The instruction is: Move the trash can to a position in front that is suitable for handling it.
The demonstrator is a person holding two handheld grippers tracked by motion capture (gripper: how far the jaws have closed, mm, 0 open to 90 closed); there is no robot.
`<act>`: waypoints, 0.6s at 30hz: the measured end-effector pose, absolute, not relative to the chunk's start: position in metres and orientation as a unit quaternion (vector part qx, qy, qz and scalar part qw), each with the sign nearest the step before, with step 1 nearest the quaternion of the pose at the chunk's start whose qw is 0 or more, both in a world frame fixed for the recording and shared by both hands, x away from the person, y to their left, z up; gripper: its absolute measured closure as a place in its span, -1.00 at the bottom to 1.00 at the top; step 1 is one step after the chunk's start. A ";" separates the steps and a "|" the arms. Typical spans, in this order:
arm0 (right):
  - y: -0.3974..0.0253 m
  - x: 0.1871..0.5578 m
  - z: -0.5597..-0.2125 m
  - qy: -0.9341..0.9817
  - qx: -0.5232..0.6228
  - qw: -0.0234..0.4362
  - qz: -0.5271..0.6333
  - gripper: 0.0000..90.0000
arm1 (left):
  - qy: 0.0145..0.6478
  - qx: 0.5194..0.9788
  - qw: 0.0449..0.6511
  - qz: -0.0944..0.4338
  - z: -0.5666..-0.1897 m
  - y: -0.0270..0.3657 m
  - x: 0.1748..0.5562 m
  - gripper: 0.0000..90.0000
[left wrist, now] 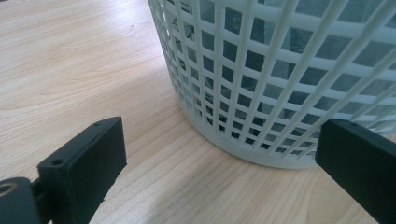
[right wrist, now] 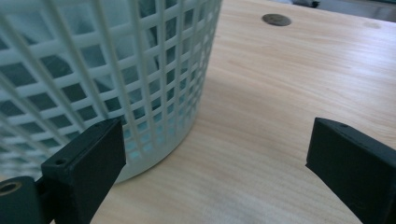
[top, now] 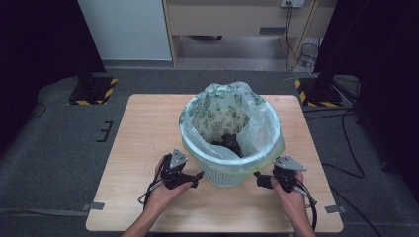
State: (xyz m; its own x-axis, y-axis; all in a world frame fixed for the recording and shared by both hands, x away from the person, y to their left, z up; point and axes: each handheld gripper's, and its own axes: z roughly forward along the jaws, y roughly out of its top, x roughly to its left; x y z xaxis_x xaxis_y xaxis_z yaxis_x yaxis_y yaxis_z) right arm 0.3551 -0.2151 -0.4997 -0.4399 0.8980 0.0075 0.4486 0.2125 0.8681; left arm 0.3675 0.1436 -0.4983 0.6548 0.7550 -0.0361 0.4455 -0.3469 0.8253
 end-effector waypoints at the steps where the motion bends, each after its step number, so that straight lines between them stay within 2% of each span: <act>1: -0.215 0.355 -0.500 0.733 0.459 0.263 0.428 -0.90 | 0.376 0.800 0.431 0.181 -0.498 0.144 0.368 -0.97; 7: -0.216 0.361 -0.502 0.729 0.480 0.268 0.407 -0.86 | 0.385 0.798 0.430 0.171 -0.494 0.148 0.367 -0.93; 11: -0.233 0.356 -0.492 0.731 0.491 0.239 0.409 -0.80 | 0.388 0.797 0.431 0.169 -0.488 0.153 0.362 -0.92; 12: -0.241 0.355 -0.483 0.728 0.493 0.220 0.423 -0.75 | 0.388 0.801 0.424 0.168 -0.486 0.157 0.361 -0.93; 14: -0.248 0.355 -0.475 0.722 0.494 0.193 0.444 -0.74 | 0.395 0.800 0.420 0.166 -0.484 0.162 0.362 -0.94; 18: -0.254 0.359 -0.465 0.724 0.488 0.180 0.454 -0.79 | 0.408 0.794 0.419 0.165 -0.480 0.170 0.366 -0.96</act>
